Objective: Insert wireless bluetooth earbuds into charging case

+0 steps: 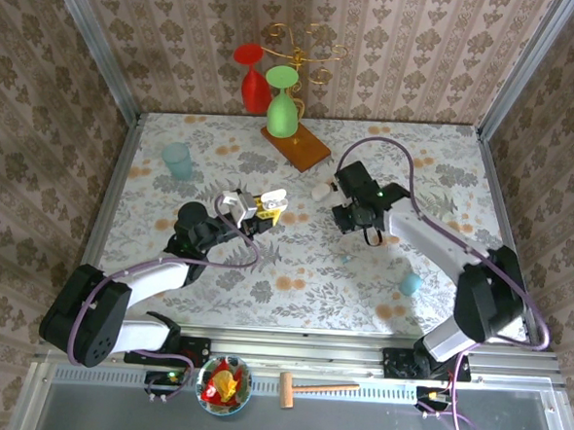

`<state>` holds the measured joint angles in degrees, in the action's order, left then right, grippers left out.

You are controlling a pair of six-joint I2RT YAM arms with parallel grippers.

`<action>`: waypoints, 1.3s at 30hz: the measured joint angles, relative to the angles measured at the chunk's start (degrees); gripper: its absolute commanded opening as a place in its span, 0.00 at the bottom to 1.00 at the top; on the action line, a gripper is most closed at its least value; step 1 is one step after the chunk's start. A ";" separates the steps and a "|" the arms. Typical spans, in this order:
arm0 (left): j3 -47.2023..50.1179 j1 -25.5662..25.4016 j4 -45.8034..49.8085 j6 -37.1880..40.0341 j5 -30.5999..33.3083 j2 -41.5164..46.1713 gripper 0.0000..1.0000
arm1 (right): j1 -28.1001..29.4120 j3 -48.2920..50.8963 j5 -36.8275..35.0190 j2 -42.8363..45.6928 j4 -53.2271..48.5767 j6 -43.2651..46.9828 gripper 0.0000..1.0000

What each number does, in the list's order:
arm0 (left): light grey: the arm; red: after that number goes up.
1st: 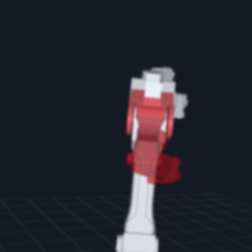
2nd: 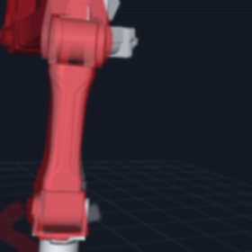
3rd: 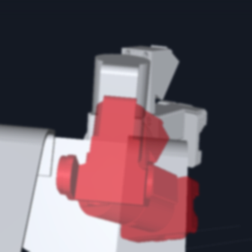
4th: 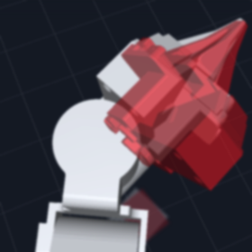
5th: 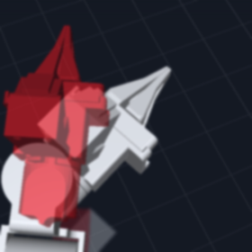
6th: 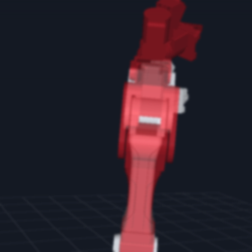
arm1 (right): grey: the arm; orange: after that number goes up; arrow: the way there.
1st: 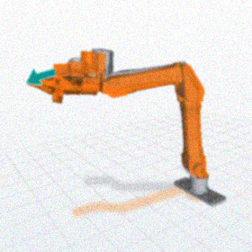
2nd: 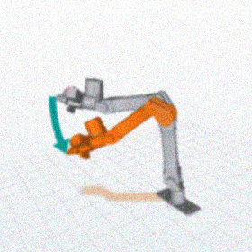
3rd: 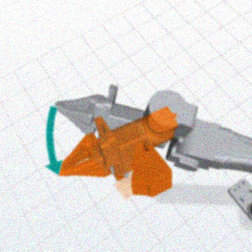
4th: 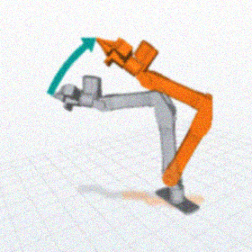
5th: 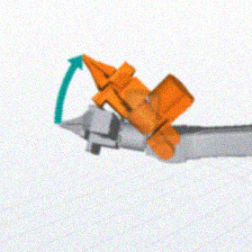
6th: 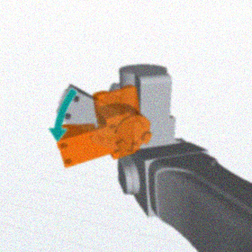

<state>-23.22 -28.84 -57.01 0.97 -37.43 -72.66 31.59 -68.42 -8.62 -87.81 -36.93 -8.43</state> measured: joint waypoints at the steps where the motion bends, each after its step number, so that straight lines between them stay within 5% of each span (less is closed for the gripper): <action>1: -0.07 0.00 0.04 -0.02 -0.02 -0.13 0.01 | 0.92 1.05 -0.94 2.21 1.77 0.92 0.19; 13: -0.79 -1.51 0.02 -0.09 -0.68 -2.51 0.01 | 11.04 3.78 -4.28 16.24 16.17 9.05 0.19; 39: -3.30 -2.69 1.03 -2.93 -3.28 -2.78 0.02 | 17.00 -1.40 -3.17 8.92 20.06 15.80 0.18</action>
<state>-26.52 -31.53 -55.99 -1.96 -40.71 -75.44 48.60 -69.82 -11.79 -78.89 -16.86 7.38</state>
